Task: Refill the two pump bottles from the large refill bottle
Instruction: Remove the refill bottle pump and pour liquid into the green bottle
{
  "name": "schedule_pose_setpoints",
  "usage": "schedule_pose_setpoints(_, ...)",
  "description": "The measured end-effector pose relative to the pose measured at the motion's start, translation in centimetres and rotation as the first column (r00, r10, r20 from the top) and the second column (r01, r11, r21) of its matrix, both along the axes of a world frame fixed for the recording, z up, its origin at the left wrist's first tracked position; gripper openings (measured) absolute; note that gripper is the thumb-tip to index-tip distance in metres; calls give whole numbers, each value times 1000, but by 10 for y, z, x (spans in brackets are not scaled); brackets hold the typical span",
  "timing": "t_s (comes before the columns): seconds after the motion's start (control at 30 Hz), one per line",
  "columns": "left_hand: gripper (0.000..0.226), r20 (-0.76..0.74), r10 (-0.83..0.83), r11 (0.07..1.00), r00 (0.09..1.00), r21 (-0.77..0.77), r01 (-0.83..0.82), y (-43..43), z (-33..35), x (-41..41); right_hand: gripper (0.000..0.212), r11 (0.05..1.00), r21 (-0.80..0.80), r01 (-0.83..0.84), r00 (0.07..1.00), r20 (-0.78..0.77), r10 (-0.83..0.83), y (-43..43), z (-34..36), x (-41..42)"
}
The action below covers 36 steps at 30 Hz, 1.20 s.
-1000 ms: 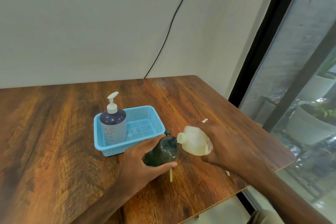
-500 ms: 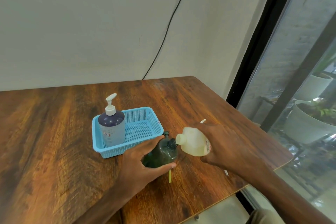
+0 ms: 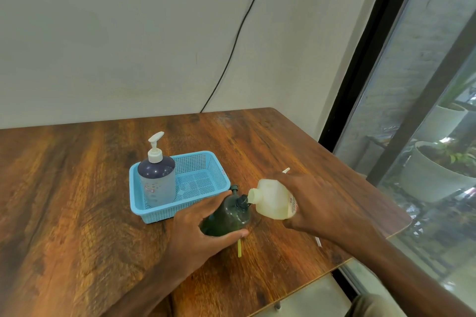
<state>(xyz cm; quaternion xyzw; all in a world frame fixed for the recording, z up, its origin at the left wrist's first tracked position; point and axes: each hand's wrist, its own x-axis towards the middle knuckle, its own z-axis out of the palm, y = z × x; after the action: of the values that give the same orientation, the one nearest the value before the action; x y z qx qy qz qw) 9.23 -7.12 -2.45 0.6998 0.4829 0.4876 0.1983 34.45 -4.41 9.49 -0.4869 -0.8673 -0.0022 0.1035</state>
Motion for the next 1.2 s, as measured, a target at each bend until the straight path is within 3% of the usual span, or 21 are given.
schedule_pose_setpoints(1.2,82,-41,3,1000,999,13,-2,-2,3,0,73,1000,13,2,999,47,-3,-3,10,-4)
